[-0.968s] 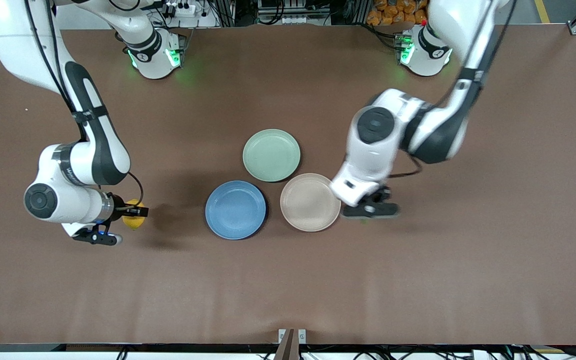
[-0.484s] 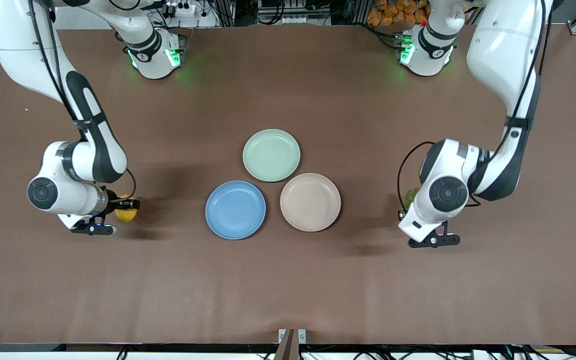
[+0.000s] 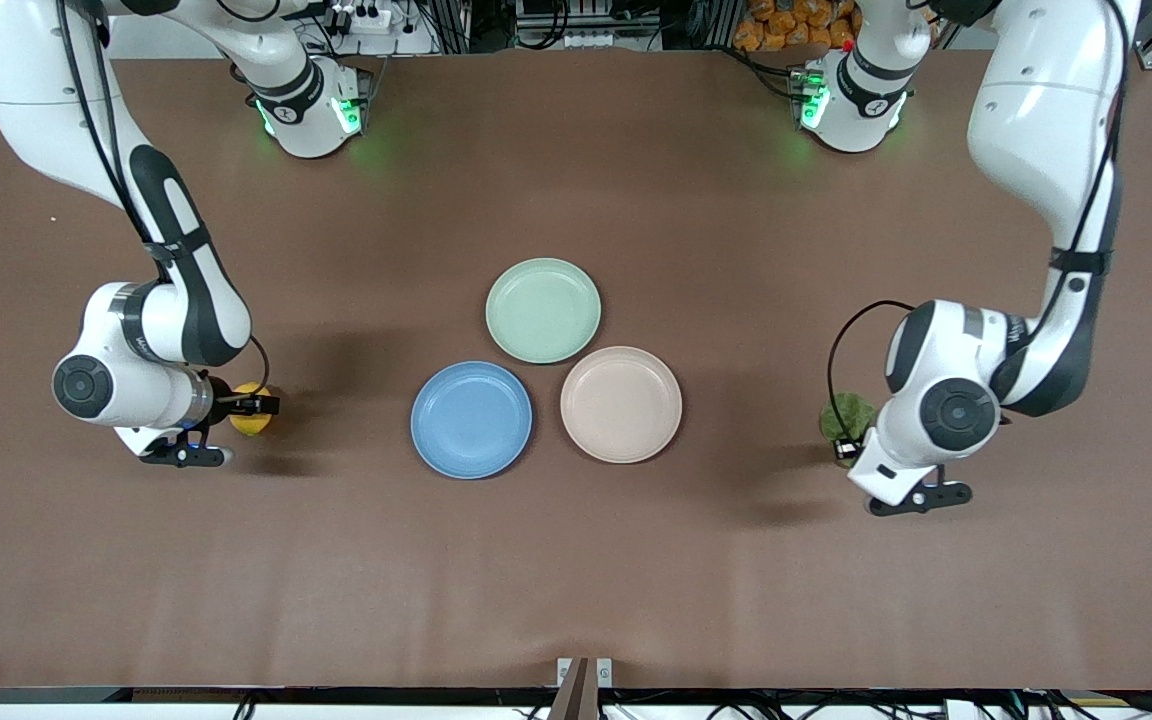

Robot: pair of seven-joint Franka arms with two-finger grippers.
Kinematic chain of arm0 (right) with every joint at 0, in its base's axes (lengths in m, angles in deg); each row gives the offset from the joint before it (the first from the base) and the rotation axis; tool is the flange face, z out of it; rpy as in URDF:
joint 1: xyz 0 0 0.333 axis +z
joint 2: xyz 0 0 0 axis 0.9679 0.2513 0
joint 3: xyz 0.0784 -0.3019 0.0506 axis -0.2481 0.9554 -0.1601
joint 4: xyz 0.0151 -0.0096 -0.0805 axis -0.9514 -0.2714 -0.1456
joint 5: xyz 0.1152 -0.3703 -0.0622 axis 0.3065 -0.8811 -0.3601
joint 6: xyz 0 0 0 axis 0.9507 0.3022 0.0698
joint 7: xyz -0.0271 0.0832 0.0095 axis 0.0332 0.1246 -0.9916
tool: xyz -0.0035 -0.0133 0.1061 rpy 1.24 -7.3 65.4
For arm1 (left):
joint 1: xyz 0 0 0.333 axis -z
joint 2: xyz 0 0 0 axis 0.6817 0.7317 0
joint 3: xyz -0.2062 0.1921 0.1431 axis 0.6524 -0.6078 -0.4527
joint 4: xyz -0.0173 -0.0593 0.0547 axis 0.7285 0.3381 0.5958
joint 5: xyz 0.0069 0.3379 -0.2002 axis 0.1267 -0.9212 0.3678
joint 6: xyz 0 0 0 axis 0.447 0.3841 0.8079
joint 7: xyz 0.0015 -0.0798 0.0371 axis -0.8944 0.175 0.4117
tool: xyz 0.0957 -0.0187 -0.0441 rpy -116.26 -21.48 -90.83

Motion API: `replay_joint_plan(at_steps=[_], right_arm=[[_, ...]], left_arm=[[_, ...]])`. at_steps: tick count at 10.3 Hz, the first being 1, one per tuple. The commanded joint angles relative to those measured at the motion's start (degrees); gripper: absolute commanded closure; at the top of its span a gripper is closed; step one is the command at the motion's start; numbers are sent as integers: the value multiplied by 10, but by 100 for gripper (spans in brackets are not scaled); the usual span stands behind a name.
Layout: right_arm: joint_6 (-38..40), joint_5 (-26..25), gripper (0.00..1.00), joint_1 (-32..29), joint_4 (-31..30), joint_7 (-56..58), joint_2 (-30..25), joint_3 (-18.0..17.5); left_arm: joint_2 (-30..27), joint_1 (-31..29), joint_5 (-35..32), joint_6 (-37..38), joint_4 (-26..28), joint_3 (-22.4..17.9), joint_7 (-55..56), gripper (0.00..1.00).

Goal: Pick lemon and lettuce from blue and beige plates
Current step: 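Carry the lemon away from the plates while the left gripper carries lettuce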

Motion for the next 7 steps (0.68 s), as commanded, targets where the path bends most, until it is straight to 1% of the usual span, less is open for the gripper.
replay_joint_plan(at_steps=[1,2,3,5,7], right_arm=[[134,9,0,2,83,2,-32,-3],[220,8,0,0,140,1,-32,-2],[276,8,0,2,179,1,-49,2],[330,9,0,0,182,2,-134,9],[354,3,0,-2,181,8,-196,9]], left_arm=[[-90,2,9,61,-5,7,-9,0],[-111,8,10,115,-30,9,-9,0],[-138,8,11,151,-41,15,-9,0],[-206,5,20,160,-43,21,-9,0],[-244,6,30,199,-43,23,-10,0]])
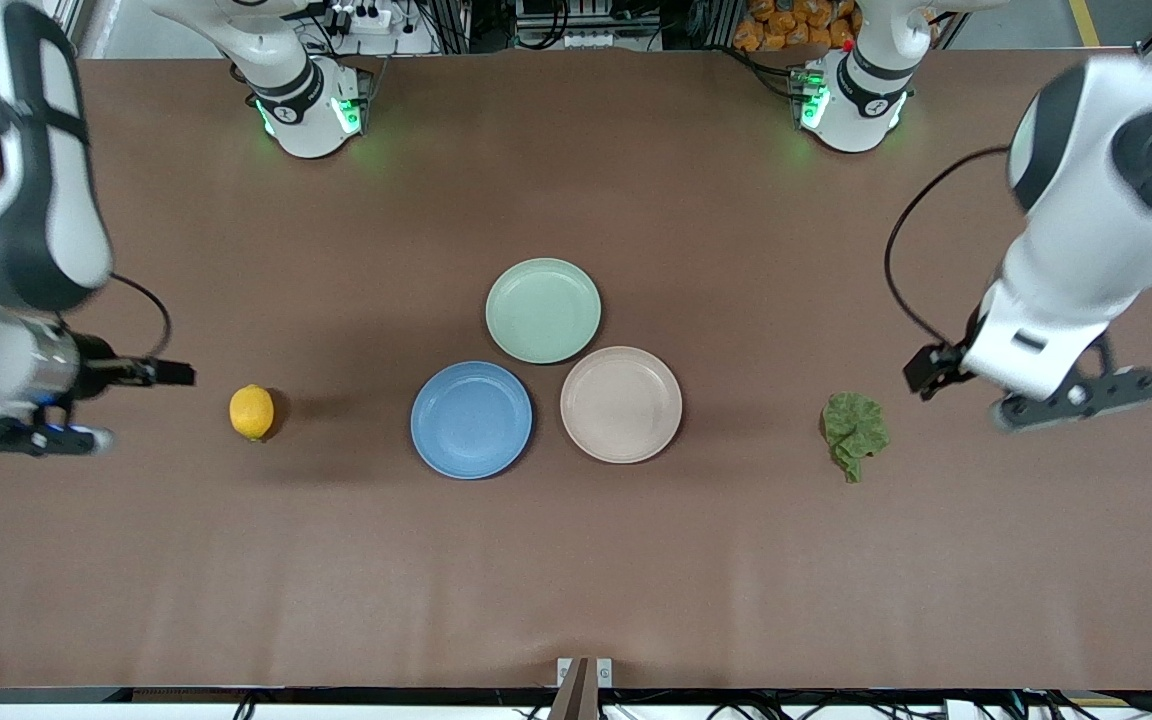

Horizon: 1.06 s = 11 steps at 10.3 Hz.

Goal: Pick lemon and lettuce from blue and beige plates
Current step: 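Carry the lemon away from the plates while the left gripper carries lettuce, then lower and release the lemon and lettuce onto the table, both grippers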

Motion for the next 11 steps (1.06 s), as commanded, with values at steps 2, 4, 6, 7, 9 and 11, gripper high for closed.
replay_joint_plan(at_steps=[2,4,6,7,9,11], right_arm=[[16,0,0,-2,-13,21,-96,-2],[18,-2,0,4,26,34,-98,-3],[65,-3,0,7,52,29,-98,-1],[79,-3,0,8,52,30,-99,0],[80,-8,0,8,44,30,-108,-1],[77,-15,0,7,24,31,-121,-2]], left_arm=[[-63,-4,17,53,12,8,-12,0],[-87,-11,33,73,12,6,-25,0],[-103,-32,79,95,12,-5,-65,0],[-109,-40,89,103,12,-5,-77,0],[-122,-67,128,104,20,-8,-141,0],[-123,-66,127,114,24,-9,-156,0]])
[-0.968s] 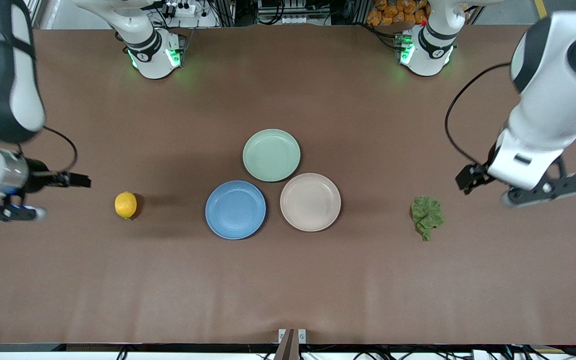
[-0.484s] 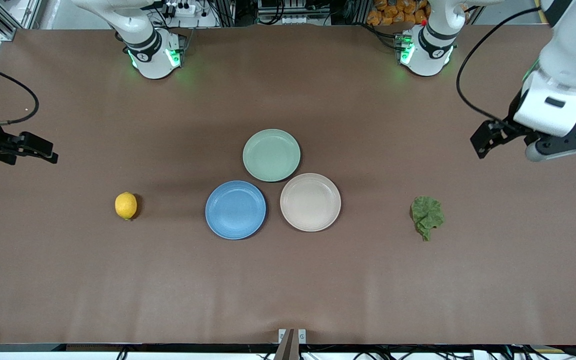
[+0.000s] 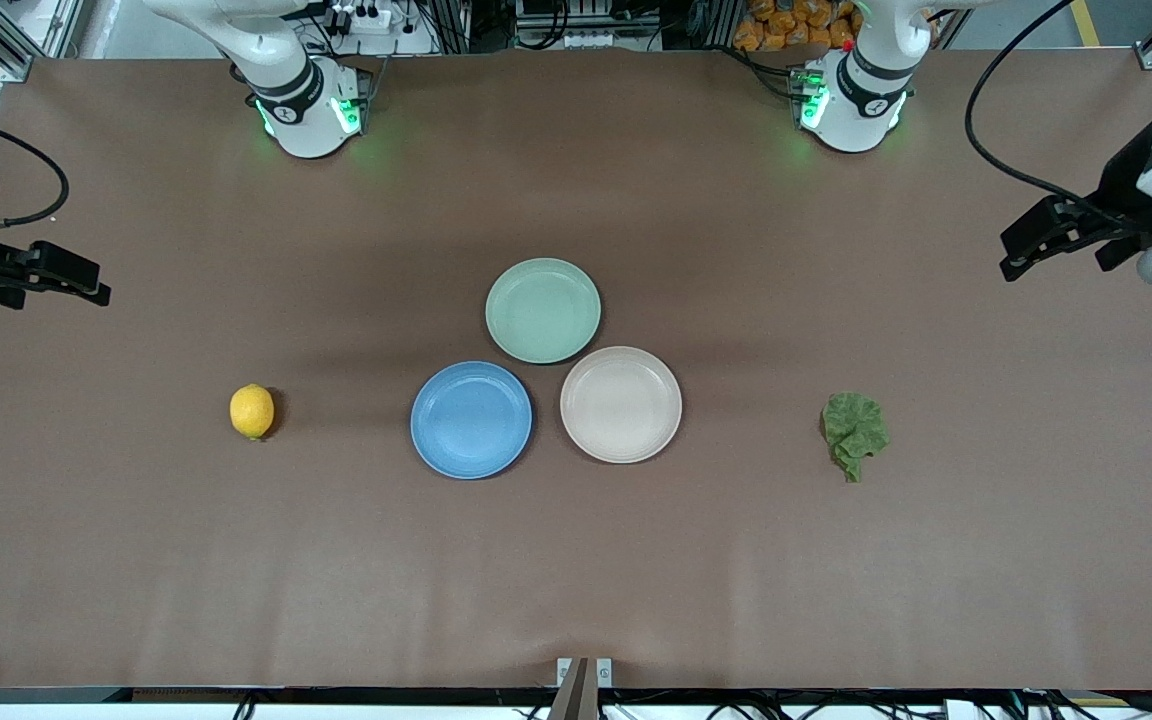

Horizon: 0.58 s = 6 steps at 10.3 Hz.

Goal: Pick lemon and lettuce from blue and beige plates
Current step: 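Lower and release the lemon and lettuce onto the table, both grippers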

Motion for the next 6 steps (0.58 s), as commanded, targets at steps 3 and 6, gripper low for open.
replay_joint_plan(at_steps=[3,6], right_arm=[[-2,-14,0,1,-44,6,-38,-1],[-1,-18,0,3,-45,4,-40,-2]], left_arm=[[-24,-1,8,23,33,1,-9,0],[-19,-8,-6,21,26,0,-9,0]])
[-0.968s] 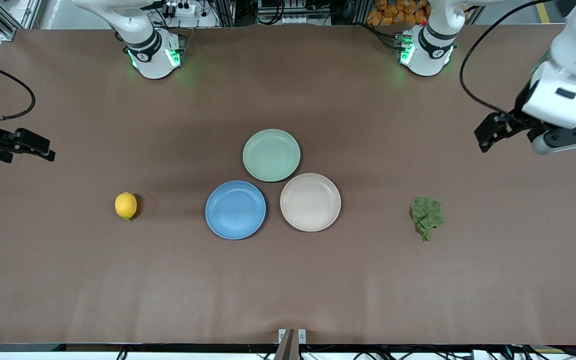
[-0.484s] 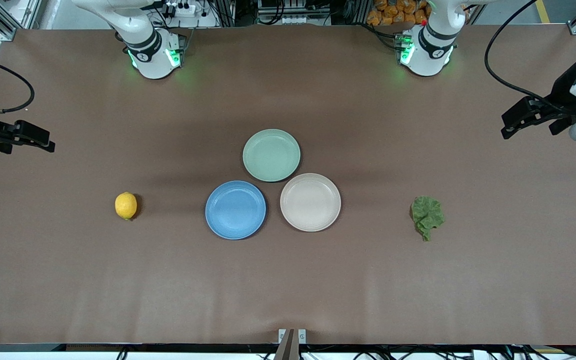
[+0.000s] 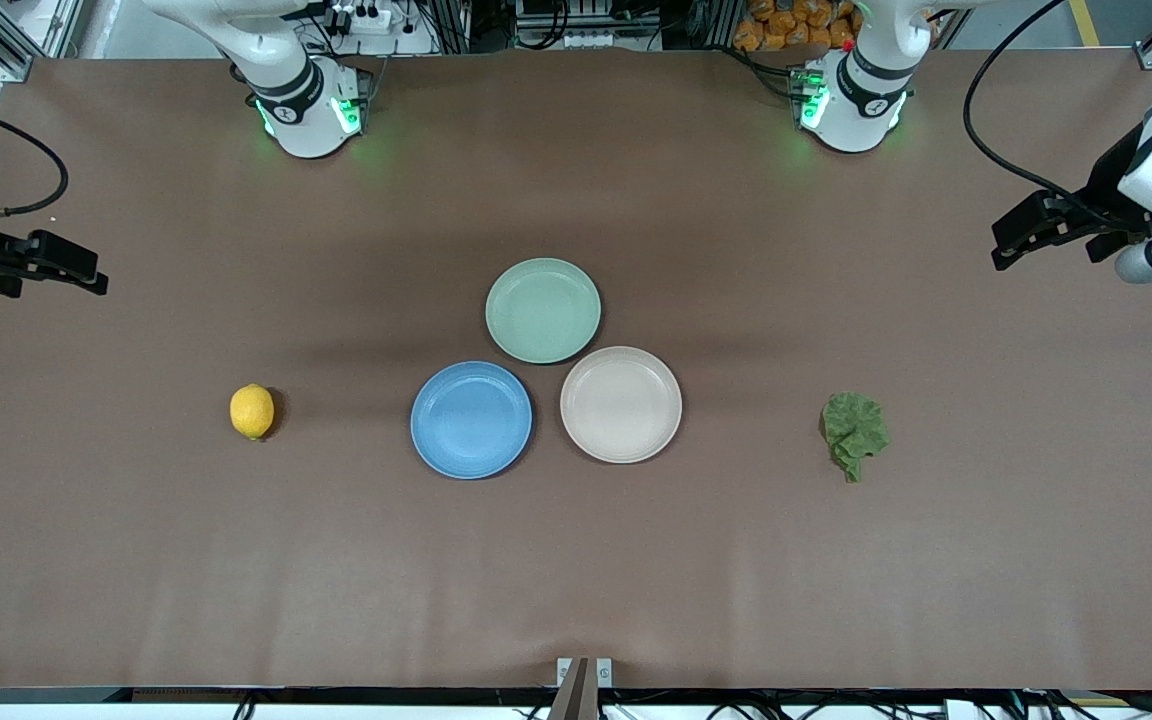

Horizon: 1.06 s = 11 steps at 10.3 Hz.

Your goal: Pick lemon and lettuce from blue and beige plates

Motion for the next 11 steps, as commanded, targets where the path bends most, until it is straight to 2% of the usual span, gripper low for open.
replay_joint_plan(at_steps=[1,11], right_arm=[[-4,-9,0,5,-22,4,-20,-2],[4,-9,0,7,-22,4,-20,-1]], left_arm=[[-13,-13,-6,3,11,1,-8,0],[-5,-16,-14,-15,7,0,-14,0]])
